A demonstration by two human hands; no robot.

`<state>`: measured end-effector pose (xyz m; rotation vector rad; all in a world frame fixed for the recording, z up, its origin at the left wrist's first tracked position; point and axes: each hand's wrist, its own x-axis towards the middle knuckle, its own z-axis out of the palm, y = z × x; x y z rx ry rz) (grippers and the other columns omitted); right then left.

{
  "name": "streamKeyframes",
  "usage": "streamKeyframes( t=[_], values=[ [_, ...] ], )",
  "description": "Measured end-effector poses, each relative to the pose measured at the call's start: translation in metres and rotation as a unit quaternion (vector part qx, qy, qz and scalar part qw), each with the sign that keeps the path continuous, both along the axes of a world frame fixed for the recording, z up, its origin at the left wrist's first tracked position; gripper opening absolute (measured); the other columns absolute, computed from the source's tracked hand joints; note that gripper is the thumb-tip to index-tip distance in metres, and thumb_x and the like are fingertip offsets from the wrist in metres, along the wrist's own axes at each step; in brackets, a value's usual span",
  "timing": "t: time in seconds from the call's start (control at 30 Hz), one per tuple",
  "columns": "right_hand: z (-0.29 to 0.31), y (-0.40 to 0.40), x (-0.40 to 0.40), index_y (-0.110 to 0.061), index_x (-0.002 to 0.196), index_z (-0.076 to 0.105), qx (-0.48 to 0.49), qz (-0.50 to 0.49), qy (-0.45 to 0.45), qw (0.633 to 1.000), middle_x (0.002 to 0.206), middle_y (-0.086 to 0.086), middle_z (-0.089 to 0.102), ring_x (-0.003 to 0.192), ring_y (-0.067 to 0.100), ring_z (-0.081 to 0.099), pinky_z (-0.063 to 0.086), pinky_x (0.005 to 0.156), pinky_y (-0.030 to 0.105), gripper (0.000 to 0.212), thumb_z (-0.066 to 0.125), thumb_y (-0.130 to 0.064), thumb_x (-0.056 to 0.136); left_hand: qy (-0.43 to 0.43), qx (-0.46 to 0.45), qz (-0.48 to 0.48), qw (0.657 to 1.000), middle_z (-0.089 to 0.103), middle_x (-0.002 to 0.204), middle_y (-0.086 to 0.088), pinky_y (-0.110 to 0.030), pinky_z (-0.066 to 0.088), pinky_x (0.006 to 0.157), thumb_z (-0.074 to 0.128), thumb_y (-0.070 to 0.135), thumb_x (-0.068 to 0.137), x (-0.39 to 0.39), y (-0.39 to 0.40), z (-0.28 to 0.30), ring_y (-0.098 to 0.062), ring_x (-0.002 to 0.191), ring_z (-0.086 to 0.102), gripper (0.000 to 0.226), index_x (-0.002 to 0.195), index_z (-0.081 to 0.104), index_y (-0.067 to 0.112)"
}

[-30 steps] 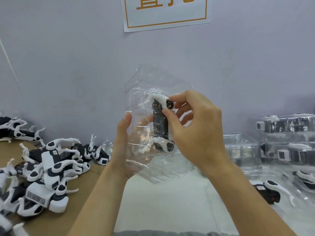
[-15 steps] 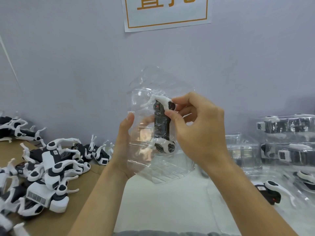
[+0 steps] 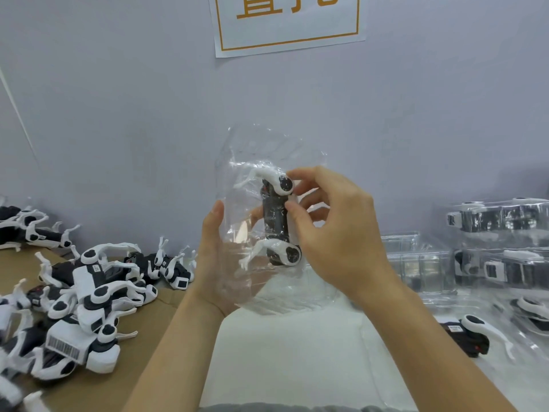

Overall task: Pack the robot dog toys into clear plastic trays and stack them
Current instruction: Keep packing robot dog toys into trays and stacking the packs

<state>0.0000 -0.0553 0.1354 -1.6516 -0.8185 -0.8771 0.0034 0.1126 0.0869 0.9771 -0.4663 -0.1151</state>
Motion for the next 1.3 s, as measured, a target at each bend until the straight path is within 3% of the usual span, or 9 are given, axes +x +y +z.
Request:
streamKeyframes(
  t=[0.13, 0.47, 0.57, 0.73, 0.87, 1.0, 1.13, 1.23, 1.3],
  values=[
    [-0.006, -0.009, 0.010, -0.033, 0.111, 0.068, -0.049, 0.000, 0.082, 0.995, 0.093, -0.018, 0.065, 0.078, 0.000, 0.063, 0.049, 0.064, 0.009, 0.029, 0.062, -0.012, 0.092, 0.024, 0.058, 0.086, 0.994, 0.070, 0.120, -0.016, -0.044, 0.058, 0.077, 0.073, 0.068, 0.072, 0.003, 0.007, 0.002, -0.033, 0.096, 0.072, 0.069, 0.123, 0.071, 0.021],
    [-0.023, -0.051, 0.048, -0.018, 0.110, 0.069, 0.063, -0.012, 0.396, 0.916, 0.100, 0.001, 0.071, 0.079, 0.015, 0.070, 0.055, 0.077, 0.030, 0.033, 0.043, -0.004, 0.097, -0.023, 0.441, 0.236, 0.866, 0.072, 0.110, 0.004, -0.029, 0.048, 0.084, 0.083, 0.065, 0.049, -0.008, 0.019, 0.014, -0.012, 0.097, 0.071, 0.057, 0.098, 0.072, 0.038],
    [-0.024, -0.052, 0.050, -0.023, 0.103, 0.070, 0.064, -0.004, 0.394, 0.917, 0.102, 0.000, 0.071, 0.084, 0.012, 0.067, 0.051, 0.070, 0.021, 0.027, 0.047, -0.010, 0.098, -0.020, 0.579, 0.218, 0.785, 0.064, 0.110, 0.004, -0.026, 0.056, 0.073, 0.085, 0.064, 0.042, -0.010, 0.016, 0.017, -0.012, 0.075, 0.071, 0.068, 0.104, 0.063, 0.045],
    [-0.035, -0.036, 0.042, -0.033, 0.107, 0.071, -0.144, 0.007, 0.312, 0.939, 0.104, -0.012, 0.066, 0.093, 0.004, 0.064, 0.048, 0.071, 0.011, 0.018, 0.065, -0.026, 0.092, -0.061, 0.766, 0.186, 0.612, 0.046, 0.127, 0.015, -0.037, 0.036, 0.100, 0.085, 0.066, 0.047, -0.003, 0.000, 0.007, -0.019, 0.122, 0.035, 0.083, 0.114, 0.038, 0.051],
    [-0.053, -0.024, 0.038, -0.040, 0.117, 0.062, -0.351, 0.006, 0.303, 0.886, 0.118, -0.010, 0.057, 0.104, 0.008, 0.057, 0.045, 0.074, 0.017, 0.031, 0.069, -0.028, 0.089, -0.055, 0.785, 0.140, 0.601, 0.037, 0.143, 0.015, -0.043, 0.033, 0.112, 0.088, 0.069, 0.042, 0.009, -0.015, -0.016, -0.022, 0.133, 0.032, 0.116, 0.136, 0.025, 0.044],
    [-0.068, -0.023, 0.042, -0.041, 0.135, 0.048, -0.430, 0.000, 0.350, 0.833, 0.123, -0.008, 0.055, 0.107, 0.012, 0.058, 0.051, 0.081, 0.024, 0.055, 0.072, -0.026, 0.087, -0.023, 0.730, 0.115, 0.673, 0.035, 0.150, 0.014, -0.041, 0.033, 0.116, 0.085, 0.071, 0.044, 0.014, -0.014, -0.032, -0.015, 0.141, 0.032, 0.126, 0.148, 0.020, 0.042],
    [-0.076, -0.020, 0.047, -0.030, 0.127, 0.060, -0.454, -0.062, 0.334, 0.823, 0.127, -0.006, 0.060, 0.119, 0.016, 0.055, 0.042, 0.104, 0.035, 0.040, 0.068, -0.023, 0.089, -0.030, 0.587, 0.210, 0.781, 0.062, 0.123, 0.022, -0.027, 0.047, 0.103, 0.071, 0.078, 0.065, 0.017, 0.004, -0.027, 0.003, 0.116, 0.058, 0.078, 0.128, 0.059, 0.034],
    [-0.082, -0.010, 0.044, -0.029, 0.122, 0.063, -0.458, -0.097, 0.282, 0.838, 0.126, -0.005, 0.060, 0.124, 0.018, 0.051, 0.030, 0.113, 0.041, 0.031, 0.066, -0.031, 0.091, -0.031, 0.487, 0.358, 0.796, 0.075, 0.089, 0.015, -0.024, 0.051, 0.086, 0.070, 0.035, 0.091, 0.029, 0.020, -0.044, 0.004, 0.087, 0.068, 0.009, 0.087, 0.075, 0.029],
    [-0.085, 0.000, 0.039, -0.031, 0.124, 0.061, -0.409, -0.064, 0.241, 0.878, 0.124, -0.009, 0.059, 0.119, 0.012, 0.051, 0.037, 0.107, 0.034, 0.033, 0.063, -0.040, 0.092, 0.011, 0.419, 0.413, 0.808, 0.076, 0.077, 0.004, -0.031, 0.052, 0.078, 0.065, 0.014, 0.093, 0.033, 0.026, -0.067, -0.009, 0.075, 0.068, 0.026, 0.071, 0.077, 0.020]
  ],
)
